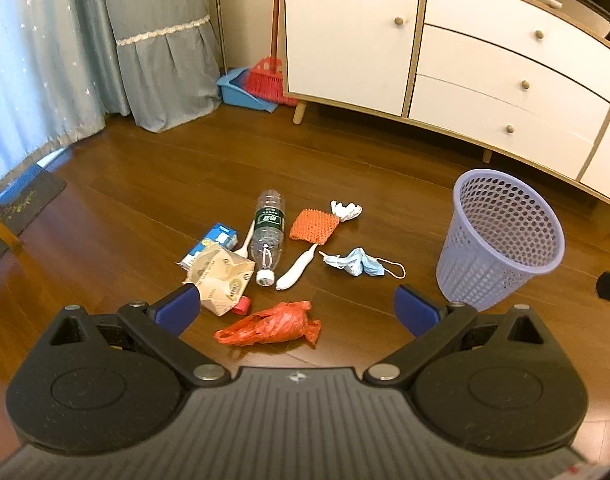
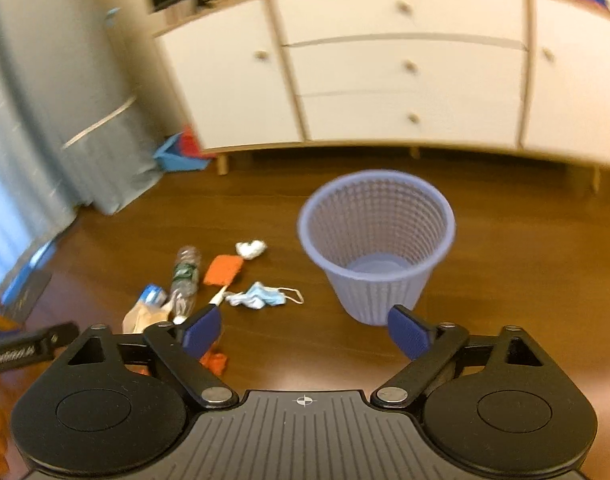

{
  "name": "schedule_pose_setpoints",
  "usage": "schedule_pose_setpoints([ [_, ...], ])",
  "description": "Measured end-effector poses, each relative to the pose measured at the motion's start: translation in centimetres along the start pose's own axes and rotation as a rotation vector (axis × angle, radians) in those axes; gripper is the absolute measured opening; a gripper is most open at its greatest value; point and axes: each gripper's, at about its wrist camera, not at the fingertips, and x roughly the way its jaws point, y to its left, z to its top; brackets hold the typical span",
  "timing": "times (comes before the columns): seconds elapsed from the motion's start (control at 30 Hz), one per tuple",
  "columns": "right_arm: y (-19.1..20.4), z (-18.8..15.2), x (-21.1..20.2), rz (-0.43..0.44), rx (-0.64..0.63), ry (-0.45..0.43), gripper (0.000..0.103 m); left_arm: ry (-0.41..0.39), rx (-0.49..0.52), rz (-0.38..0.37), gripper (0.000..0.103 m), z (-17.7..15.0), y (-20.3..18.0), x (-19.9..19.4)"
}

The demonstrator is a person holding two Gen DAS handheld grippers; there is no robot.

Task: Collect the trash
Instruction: 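Grasp the lavender wastebasket rim with the right gripper and tilt it up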

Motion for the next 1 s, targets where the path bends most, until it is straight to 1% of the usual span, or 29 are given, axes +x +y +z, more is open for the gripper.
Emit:
schedule_pose_setpoints([
  [0.13, -3.2, 0.1, 4.3, -0.002, 0.217, 0.028, 0.071, 0.014, -0.010, 0.009, 0.102, 0.4, -0.8, 3.3],
  [0.2, -4.8, 0.2, 6.5, -0.020, 0.316, 0.035, 0.065, 0.027, -0.016, 0.017, 0.102, 0.5, -0.9, 5.2],
  [0.33, -7.7, 0.2, 9.5, -0.045, 0.467, 0.005, 0.061, 0.053, -0.021, 0.045, 0.102, 0.4, -0.7, 8.8],
  [0.4, -8.8, 0.3, 11.2, -0.052, 0.521, -0.001, 0.058, 0.070, -0.017, 0.059, 0.102, 0.4, -0.3, 10.5],
  [0.43, -9.2, 0.5, 11.9, -0.049, 0.526, -0.001, 0.058, 0.076, -0.016, 0.063, 0.102, 0.3, -0.1, 11.1],
  [0.47, -9.4, 0.7, 12.5, -0.041, 0.511, -0.003, 0.057, 0.084, -0.012, 0.071, 0.102, 0.2, 0.2, 11.9],
  [0.53, -9.4, 1.3, 13.5, -0.019, 0.390, -0.021, 0.057, 0.093, -0.006, 0.081, 0.102, 0.0, 0.8, 13.0],
  [0.57, -9.2, 1.5, 13.7, -0.022, 0.315, -0.025, 0.057, 0.099, -0.006, 0.090, 0.102, -0.1, 1.1, 13.6],
  [0.63, -8.4, 2.0, 14.4, -0.043, 0.115, -0.031, 0.057, 0.116, -0.012, 0.101, 0.102, -0.3, 1.8, 14.6],
  [0.7, -7.8, 2.3, 15.1, -0.062, -0.056, -0.010, 0.056, 0.134, -0.027, 0.108, 0.102, -0.5, 2.3, 15.4],
  [0.73, -8.0, 2.4, 15.4, -0.064, -0.088, 0.002, 0.055, 0.141, -0.038, 0.108, 0.102, -0.5, 2.6, 15.8],
  [0.77, -8.2, 2.4, 15.5, -0.061, -0.086, 0.009, 0.052, 0.146, -0.045, 0.108, 0.102, -0.6, 2.8, 16.0],
  [0.83, -9.1, 2.3, 15.6, -0.036, -0.035, 0.017, 0.049, 0.152, -0.049, 0.113, 0.102, -0.7, 3.1, 16.4],
  [0.87, -9.3, 2.3, 15.6, -0.015, -0.041, 0.018, 0.049, 0.154, -0.048, 0.115, 0.102, -0.7, 3.2, 16.4],
  [0.9, -9.0, 2.3, 15.6, -0.003, -0.080, 0.017, 0.049, 0.155, -0.048, 0.119, 0.102, -0.8, 3.3, 16.5],
  [1.0, -7.7, 2.3, 15.5, -0.022, -0.259, 0.027, 0.048, 0.165, -0.052, 0.131, 0.102, -1.1, 3.6, 16.6],
])
